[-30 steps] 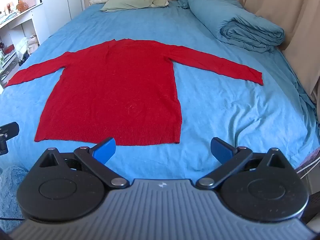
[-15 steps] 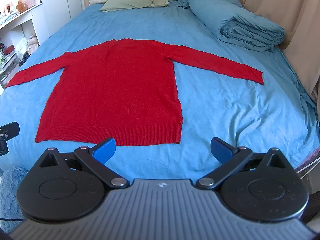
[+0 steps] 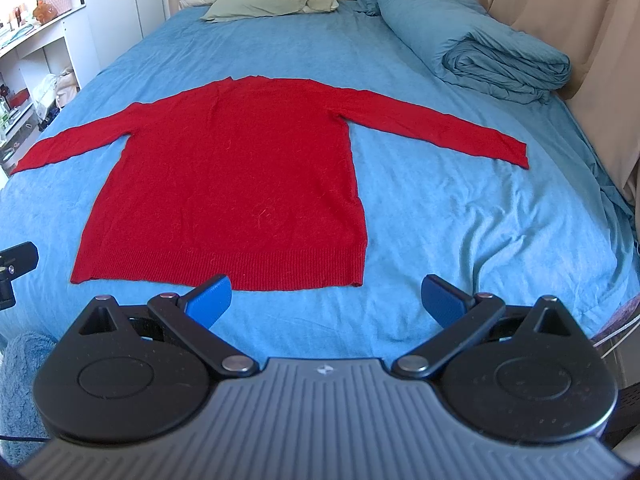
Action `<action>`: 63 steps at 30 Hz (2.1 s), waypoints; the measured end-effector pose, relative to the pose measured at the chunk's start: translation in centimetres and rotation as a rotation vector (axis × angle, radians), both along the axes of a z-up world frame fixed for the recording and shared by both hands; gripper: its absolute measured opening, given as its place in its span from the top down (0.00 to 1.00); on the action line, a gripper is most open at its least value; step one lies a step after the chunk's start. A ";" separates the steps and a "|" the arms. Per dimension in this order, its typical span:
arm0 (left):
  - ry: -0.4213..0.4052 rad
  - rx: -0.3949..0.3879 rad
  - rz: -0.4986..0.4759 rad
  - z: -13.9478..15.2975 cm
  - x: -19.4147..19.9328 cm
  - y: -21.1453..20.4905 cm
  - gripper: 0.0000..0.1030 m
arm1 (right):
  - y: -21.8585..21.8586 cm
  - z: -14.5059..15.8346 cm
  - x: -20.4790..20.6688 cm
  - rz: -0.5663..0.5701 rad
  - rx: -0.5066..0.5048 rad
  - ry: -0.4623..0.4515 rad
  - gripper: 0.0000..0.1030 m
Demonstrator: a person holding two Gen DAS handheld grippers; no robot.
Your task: Fold small clothes
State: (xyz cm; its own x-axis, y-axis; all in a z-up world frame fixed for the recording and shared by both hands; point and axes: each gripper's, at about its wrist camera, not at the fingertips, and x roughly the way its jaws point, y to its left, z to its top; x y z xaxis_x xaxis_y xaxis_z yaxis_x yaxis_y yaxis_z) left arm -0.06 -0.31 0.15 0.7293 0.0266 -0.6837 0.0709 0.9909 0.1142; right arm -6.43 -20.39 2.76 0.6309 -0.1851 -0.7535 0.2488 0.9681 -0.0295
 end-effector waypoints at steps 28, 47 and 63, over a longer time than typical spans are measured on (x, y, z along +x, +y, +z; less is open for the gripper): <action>-0.001 0.006 -0.003 0.1 0.0 0.0 0.00 | 0.3 -0.3 0.0 0.002 0.001 0.005 0.00; -0.003 0.007 -0.002 0.1 0.0 0.0 0.00 | 0.2 -0.2 0.0 0.002 0.005 0.005 0.00; -0.006 0.005 -0.006 0.1 0.1 -0.5 0.00 | 0.1 0.3 0.2 0.004 0.010 0.005 0.00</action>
State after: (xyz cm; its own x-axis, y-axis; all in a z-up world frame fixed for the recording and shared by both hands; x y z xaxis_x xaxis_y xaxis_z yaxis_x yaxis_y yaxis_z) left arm 0.05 -0.78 0.27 0.7334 0.0256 -0.6793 0.0764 0.9899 0.1197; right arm -6.20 -20.27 3.07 0.6276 -0.1752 -0.7586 0.2450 0.9693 -0.0211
